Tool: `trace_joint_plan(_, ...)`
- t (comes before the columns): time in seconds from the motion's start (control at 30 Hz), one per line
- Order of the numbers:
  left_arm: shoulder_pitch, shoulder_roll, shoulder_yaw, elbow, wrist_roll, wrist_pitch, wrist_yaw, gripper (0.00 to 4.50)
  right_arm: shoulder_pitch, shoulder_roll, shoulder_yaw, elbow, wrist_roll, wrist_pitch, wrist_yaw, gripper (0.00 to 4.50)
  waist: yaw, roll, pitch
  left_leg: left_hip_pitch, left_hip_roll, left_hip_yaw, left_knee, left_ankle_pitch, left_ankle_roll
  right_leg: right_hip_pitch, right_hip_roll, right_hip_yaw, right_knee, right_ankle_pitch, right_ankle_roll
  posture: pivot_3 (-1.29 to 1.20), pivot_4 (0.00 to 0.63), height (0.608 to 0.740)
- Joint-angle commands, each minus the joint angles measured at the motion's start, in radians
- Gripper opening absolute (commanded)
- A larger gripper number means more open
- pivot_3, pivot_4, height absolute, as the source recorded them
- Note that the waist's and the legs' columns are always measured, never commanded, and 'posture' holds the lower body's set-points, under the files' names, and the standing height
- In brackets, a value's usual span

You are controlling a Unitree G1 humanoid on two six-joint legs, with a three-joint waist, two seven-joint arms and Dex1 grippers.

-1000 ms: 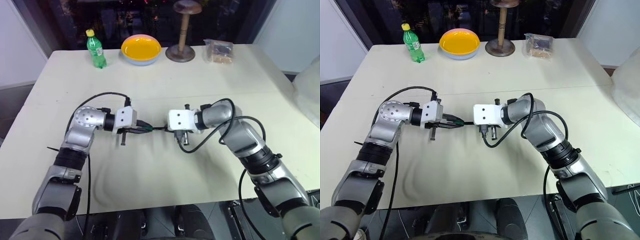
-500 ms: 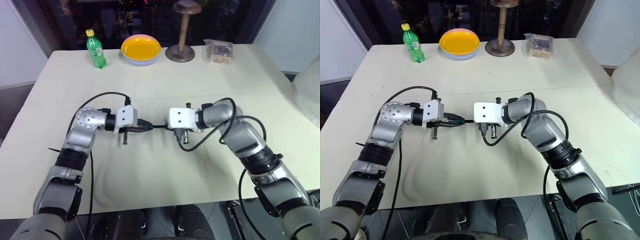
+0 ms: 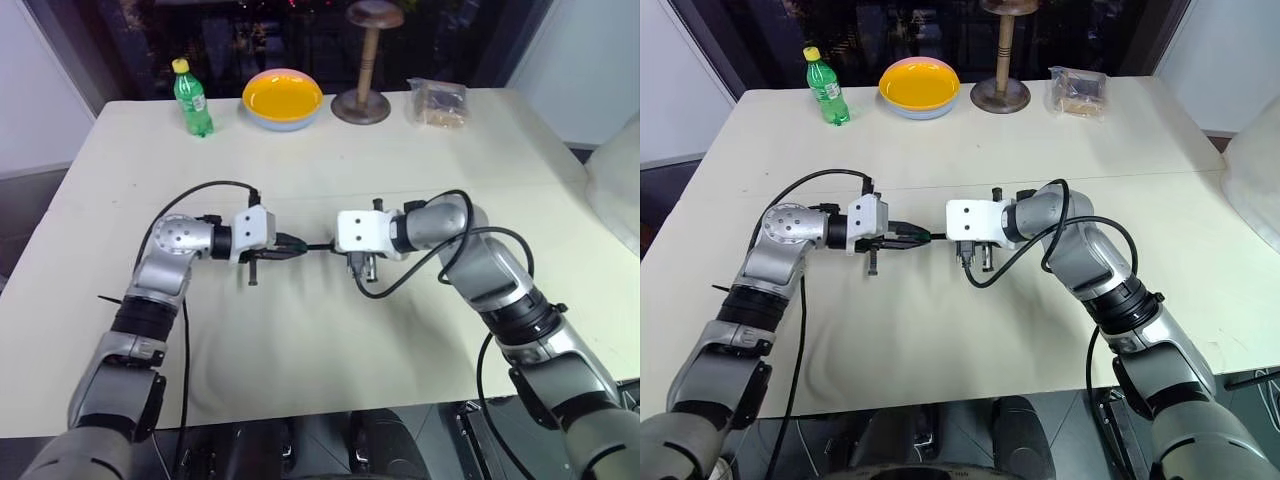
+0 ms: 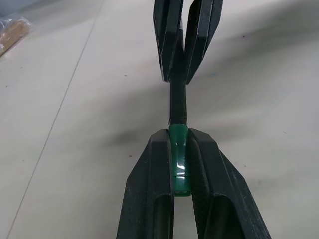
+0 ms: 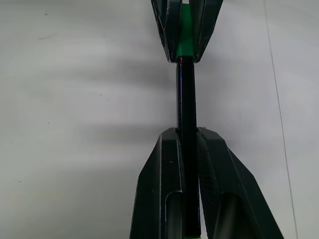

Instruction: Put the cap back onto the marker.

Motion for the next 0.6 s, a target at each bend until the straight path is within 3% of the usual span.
trace_joint_plan(0.03,-0.028,-0.031,-0.036,0.009,0.014,0.004,0.033,0.0,-0.073,0.056,-0.002,-0.167,0.061,-0.043,0.001,0.04,0.0,0.0,0.0,0.0,0.0,0.0,0.0,0.0,0.0,0.0,0.0,0.0,0.0,0.0,0.0,0.0,0.15,0.74)
trace_joint_plan(0.6,-0.059,-0.06,-0.04,0.067,0.022,-0.007,0.057,0.0,-0.081,0.06,0.012,-0.157,0.05,-0.047,0.001,0.04,0.001,0.0,0.0,0.0,0.0,0.0,0.0,0.0,0.0,0.0,0.0,0.0,0.0,0.0,0.0,0.0,0.15,0.74)
